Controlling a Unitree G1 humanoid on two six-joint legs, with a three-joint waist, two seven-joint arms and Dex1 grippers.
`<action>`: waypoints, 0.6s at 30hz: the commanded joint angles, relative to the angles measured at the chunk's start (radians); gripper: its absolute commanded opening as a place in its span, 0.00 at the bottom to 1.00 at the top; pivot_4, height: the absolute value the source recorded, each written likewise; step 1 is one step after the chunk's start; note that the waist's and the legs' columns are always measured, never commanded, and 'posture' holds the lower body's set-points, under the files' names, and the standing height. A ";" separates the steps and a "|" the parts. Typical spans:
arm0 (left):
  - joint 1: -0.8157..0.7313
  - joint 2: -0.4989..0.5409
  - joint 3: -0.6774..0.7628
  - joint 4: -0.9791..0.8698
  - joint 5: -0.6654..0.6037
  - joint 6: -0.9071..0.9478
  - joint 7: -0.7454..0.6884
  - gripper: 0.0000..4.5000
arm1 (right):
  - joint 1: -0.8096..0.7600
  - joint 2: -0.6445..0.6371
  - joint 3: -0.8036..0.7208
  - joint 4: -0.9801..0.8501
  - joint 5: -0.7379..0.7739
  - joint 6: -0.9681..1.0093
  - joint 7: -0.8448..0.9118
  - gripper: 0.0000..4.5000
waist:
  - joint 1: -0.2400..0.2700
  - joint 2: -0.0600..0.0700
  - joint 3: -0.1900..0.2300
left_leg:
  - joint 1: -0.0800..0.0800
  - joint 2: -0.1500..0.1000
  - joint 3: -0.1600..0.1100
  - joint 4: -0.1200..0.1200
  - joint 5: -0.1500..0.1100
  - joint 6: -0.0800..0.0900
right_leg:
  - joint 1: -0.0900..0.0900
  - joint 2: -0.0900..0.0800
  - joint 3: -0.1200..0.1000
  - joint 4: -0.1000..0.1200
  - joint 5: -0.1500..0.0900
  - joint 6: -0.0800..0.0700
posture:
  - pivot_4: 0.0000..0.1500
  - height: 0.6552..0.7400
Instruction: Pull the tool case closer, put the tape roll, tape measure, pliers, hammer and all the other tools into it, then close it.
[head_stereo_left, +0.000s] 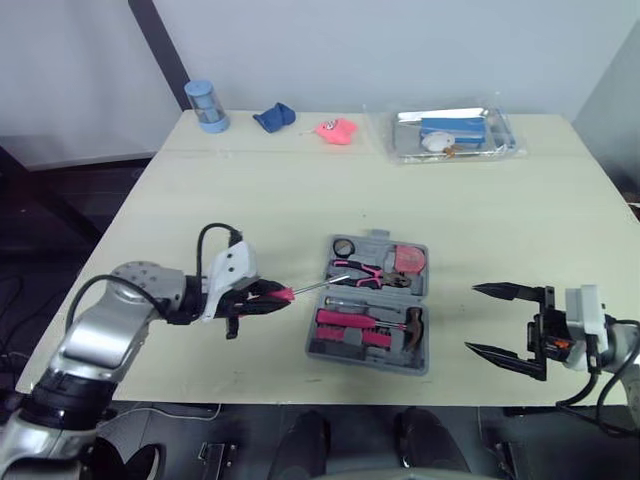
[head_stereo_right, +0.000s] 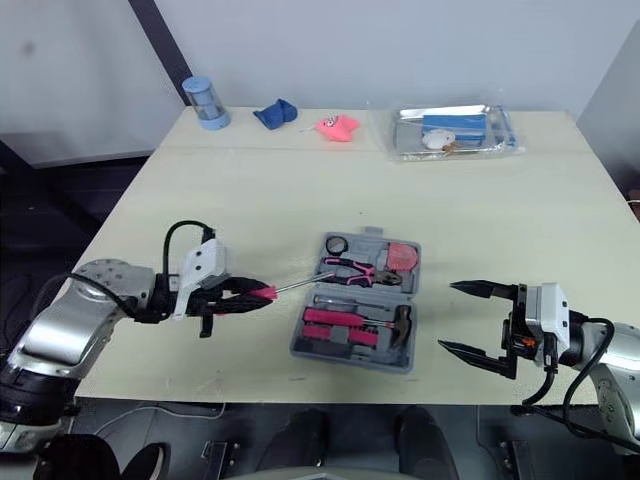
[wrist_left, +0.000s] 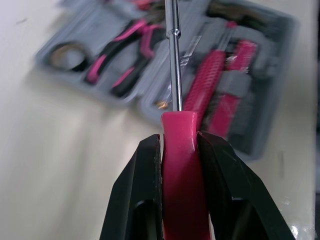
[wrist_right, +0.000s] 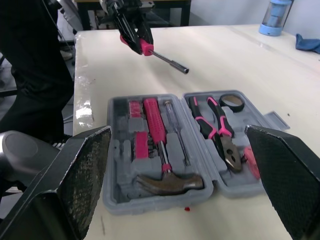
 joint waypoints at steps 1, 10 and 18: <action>-0.102 0.011 -0.103 -0.049 0.044 -0.026 -0.103 0.14 | 0.004 -0.006 -0.028 -0.024 0.006 -0.014 -0.012 1.00 | 0.001 0.000 0.000 | 0.000 0.000 0.000 0.000 0.000 0.000 | 0.000 0.000 0.000 0.000 0.000 0.000 | 1.00 1.00; -0.232 -0.040 -0.289 -0.169 0.107 0.132 -0.140 0.14 | 0.043 -0.006 -0.043 -0.050 0.006 -0.020 -0.035 1.00 | 0.001 -0.001 0.001 | -0.001 0.000 0.000 0.000 0.000 0.000 | 0.000 0.000 0.000 0.000 0.000 0.000 | 1.00 1.00; -0.323 -0.110 -0.450 -0.194 0.217 0.330 -0.089 0.14 | 0.079 -0.005 -0.045 -0.077 0.009 -0.016 -0.044 1.00 | 0.000 -0.002 0.002 | 0.000 0.000 0.000 0.001 0.000 0.000 | 0.000 0.001 0.000 0.000 0.000 0.000 | 1.00 1.00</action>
